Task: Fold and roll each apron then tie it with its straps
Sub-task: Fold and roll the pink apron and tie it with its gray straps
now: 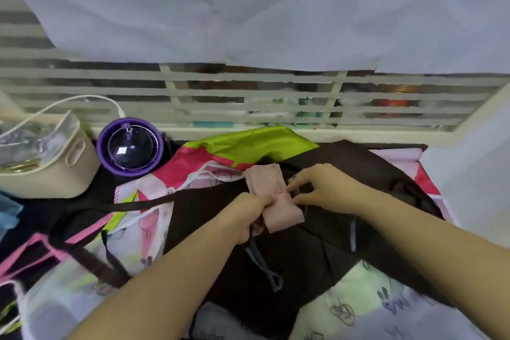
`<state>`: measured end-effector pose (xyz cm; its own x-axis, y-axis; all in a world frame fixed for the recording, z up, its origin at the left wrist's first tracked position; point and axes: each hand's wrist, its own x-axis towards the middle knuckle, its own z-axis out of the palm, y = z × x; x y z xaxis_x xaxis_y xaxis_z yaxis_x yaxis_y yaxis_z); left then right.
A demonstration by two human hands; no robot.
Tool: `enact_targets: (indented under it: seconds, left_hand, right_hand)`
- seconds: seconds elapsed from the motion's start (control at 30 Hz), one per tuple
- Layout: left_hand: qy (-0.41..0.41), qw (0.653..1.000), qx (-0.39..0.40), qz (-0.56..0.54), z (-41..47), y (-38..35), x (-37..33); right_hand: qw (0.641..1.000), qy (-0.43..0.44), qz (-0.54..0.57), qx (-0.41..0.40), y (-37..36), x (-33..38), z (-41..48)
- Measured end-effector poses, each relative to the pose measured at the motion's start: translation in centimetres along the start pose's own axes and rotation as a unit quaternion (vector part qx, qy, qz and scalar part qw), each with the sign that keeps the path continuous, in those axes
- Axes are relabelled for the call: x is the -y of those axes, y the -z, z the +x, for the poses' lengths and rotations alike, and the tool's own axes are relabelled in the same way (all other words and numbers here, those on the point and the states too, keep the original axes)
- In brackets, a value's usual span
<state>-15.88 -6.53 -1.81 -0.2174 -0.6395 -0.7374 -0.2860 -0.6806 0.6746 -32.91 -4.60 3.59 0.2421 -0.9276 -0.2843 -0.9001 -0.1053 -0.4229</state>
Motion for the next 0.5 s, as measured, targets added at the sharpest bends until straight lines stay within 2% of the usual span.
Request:
enact_targets:
  seconds: [0.2, 0.27, 0.4, 0.5]
  left_hand:
    - [0.040, 0.995, -0.014, 0.094, 2.3, -0.9, 2.6]
    - [0.038, 0.993, -0.017, 0.112, 2.7, -1.6, 3.4]
    - [-0.062, 0.979, -0.038, 0.189, 4.1, -2.2, 5.5]
    - [-0.110, 0.962, 0.015, 0.250, 3.1, -1.3, 5.1]
  right_hand:
    - [0.998, 0.030, -0.047, -0.042, -3.6, -0.2, 1.5]
    - [0.999, 0.042, -0.016, -0.020, -4.8, -0.2, 2.1]
    - [0.996, 0.060, 0.008, 0.063, -8.3, -0.6, 2.3]
    - [0.995, 0.052, 0.047, 0.077, -8.8, -1.3, 2.6]
